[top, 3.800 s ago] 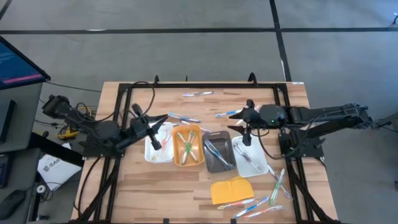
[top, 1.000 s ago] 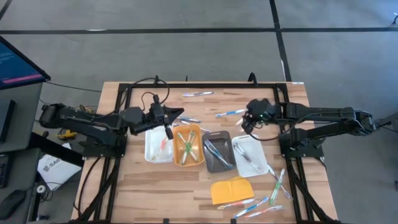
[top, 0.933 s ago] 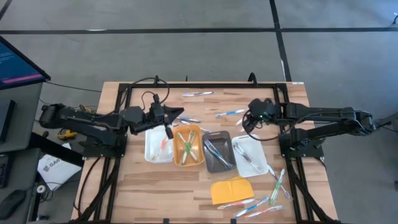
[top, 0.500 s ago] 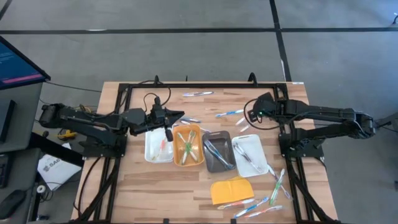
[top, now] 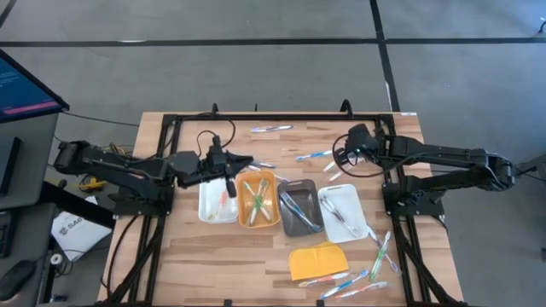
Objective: Pick & Place Toothbrushes
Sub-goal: Put the purple toothbrush into the right white bin
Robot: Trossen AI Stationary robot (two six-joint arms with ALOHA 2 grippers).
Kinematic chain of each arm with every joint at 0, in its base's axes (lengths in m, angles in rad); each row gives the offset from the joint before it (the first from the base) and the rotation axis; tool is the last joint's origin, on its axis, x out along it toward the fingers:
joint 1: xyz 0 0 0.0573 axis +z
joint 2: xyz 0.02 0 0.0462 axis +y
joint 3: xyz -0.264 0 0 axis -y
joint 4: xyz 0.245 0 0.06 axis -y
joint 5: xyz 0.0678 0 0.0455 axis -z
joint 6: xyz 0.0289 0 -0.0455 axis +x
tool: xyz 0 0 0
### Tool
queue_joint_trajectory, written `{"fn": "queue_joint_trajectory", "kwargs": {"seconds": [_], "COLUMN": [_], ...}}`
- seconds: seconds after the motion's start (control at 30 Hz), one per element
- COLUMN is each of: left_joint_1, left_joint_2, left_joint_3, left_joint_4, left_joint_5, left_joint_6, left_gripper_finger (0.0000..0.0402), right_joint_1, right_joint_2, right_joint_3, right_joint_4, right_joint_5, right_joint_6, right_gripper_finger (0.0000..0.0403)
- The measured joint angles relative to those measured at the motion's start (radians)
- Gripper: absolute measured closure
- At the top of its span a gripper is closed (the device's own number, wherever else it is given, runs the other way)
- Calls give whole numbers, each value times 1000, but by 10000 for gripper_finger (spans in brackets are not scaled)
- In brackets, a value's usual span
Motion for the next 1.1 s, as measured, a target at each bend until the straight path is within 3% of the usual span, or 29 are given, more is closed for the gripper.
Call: {"fn": "queue_joint_trajectory", "kwargs": {"seconds": [0.17,0.3,0.53,0.63,0.77,0.93,1.1], "left_joint_1": [17,18,18,18,18,18,18], "left_joint_2": [0,0,0,0,0,0,0], "left_joint_3": [0,0,0,0,0,0,0], "left_joint_4": [0,0,1,2,6,7,7], "left_joint_5": [0,0,1,1,1,2,3], "left_joint_6": [1,2,-1,0,1,2,2], "left_gripper_finger": [385,385,385,385,385,385,385], "right_joint_1": [-30,-101,-273,-345,-416,-472,-473], "right_joint_2": [0,30,234,363,554,827,1044], "right_joint_3": [0,0,3,57,198,487,805], "right_joint_4": [-32,114,597,711,701,535,266], "right_joint_5": [-64,-134,-521,-648,-822,-1171,-1233], "right_joint_6": [68,26,-260,-308,-299,-281,-363], "right_gripper_finger": [321,321,321,321,321,321,321]}}
